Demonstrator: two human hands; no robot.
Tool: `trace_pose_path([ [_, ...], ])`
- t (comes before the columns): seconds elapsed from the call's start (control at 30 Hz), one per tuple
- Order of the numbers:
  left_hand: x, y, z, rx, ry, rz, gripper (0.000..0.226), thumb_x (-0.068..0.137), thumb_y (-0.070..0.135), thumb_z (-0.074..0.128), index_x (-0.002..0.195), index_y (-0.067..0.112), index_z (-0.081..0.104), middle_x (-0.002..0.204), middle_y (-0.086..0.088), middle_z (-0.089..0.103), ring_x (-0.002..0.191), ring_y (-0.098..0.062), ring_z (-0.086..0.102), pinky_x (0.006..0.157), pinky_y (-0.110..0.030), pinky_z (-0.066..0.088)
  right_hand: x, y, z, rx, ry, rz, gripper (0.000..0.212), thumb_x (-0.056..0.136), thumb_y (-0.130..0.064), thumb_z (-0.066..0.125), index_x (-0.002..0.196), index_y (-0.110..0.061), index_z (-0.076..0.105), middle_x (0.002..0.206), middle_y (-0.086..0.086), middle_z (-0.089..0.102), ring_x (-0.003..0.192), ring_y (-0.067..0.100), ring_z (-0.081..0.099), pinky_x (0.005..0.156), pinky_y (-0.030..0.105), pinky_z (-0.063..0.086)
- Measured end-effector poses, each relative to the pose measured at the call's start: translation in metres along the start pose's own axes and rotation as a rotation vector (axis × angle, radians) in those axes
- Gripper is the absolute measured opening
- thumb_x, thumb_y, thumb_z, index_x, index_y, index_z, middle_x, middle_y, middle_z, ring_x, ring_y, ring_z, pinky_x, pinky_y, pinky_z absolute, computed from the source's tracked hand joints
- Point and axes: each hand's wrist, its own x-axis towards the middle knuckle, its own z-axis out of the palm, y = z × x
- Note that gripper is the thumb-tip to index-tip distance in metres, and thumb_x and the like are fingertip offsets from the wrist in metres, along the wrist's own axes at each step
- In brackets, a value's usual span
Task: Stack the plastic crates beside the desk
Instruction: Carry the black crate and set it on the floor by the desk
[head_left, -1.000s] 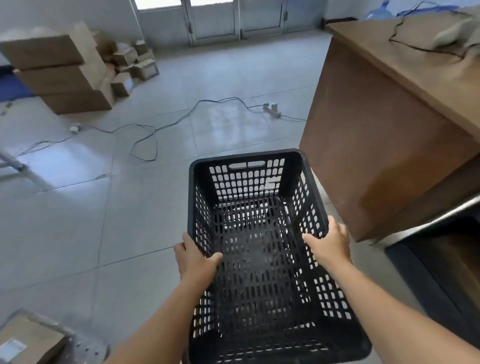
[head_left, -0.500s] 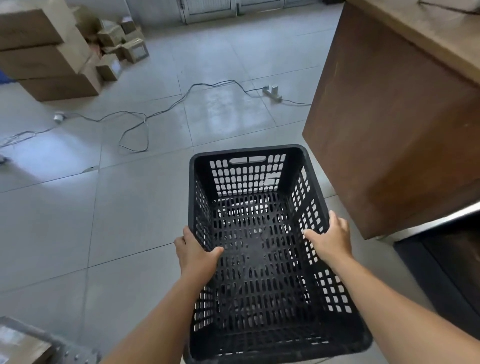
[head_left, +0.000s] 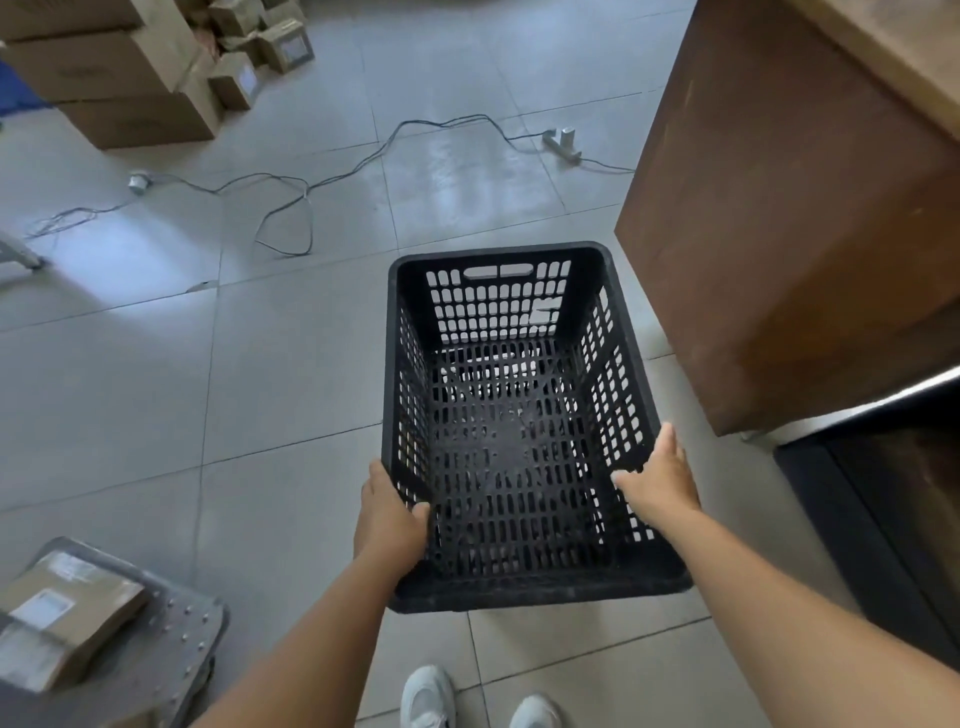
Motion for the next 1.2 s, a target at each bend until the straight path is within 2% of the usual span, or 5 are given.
trace_pose_path([
  [0.23,-0.023,-0.015,0.009,-0.023,0.062,-0.048,0.056,0.083,-0.002,0.038,0.131,0.026,0.031,0.111,-0.007,0.054,0.088,-0.029,0.056,0.073,-0.041,0.048,-0.033,0.036,0.001,0.035,0.02,0.052,0.083,0.088,0.002,0.043,0.149,-0.04,0.006,0.141,0.005,0.047,0.097,0.028,0.056,0.07,0.031,0.042],
  [0.47,-0.024,-0.019,0.007,-0.112,0.075,-0.149,0.047,0.082,-0.003,0.037,0.123,0.019,0.045,0.089,-0.004,0.056,0.081,-0.029,0.055,0.077,-0.043,0.053,-0.035,0.037,0.006,0.197,0.193,0.132,0.064,0.088,0.004,0.037,0.141,-0.031,0.042,0.129,0.004,0.06,0.1,0.028,0.056,0.084,0.033,0.047],
  [0.6,-0.024,-0.021,0.008,-0.158,0.105,-0.147,0.05,0.081,-0.004,0.035,0.122,0.023,0.048,0.09,-0.003,0.059,0.081,-0.028,0.057,0.073,-0.042,0.054,-0.036,0.032,0.006,0.231,0.232,0.142,0.062,0.088,0.003,0.039,0.14,-0.031,0.045,0.132,0.004,0.059,0.112,0.031,0.057,0.091,0.035,0.048],
  [0.87,-0.021,-0.017,0.013,-0.209,0.144,-0.161,0.041,0.083,-0.005,0.037,0.106,0.024,0.053,0.08,0.001,0.06,0.067,-0.02,0.055,0.058,-0.031,0.044,-0.023,0.021,0.001,0.233,0.242,0.119,0.061,0.087,0.003,0.042,0.138,-0.03,0.047,0.127,0.003,0.063,0.101,0.027,0.059,0.085,0.034,0.051],
  [1.2,-0.033,-0.016,0.017,-0.19,0.126,-0.165,0.046,0.08,-0.01,0.031,0.103,0.026,0.051,0.078,0.001,0.058,0.068,-0.024,0.055,0.059,-0.034,0.048,-0.029,0.037,-0.003,0.231,0.245,0.124,0.058,0.09,0.003,0.042,0.139,-0.028,0.047,0.127,0.004,0.062,0.088,0.022,0.052,0.078,0.031,0.049],
])
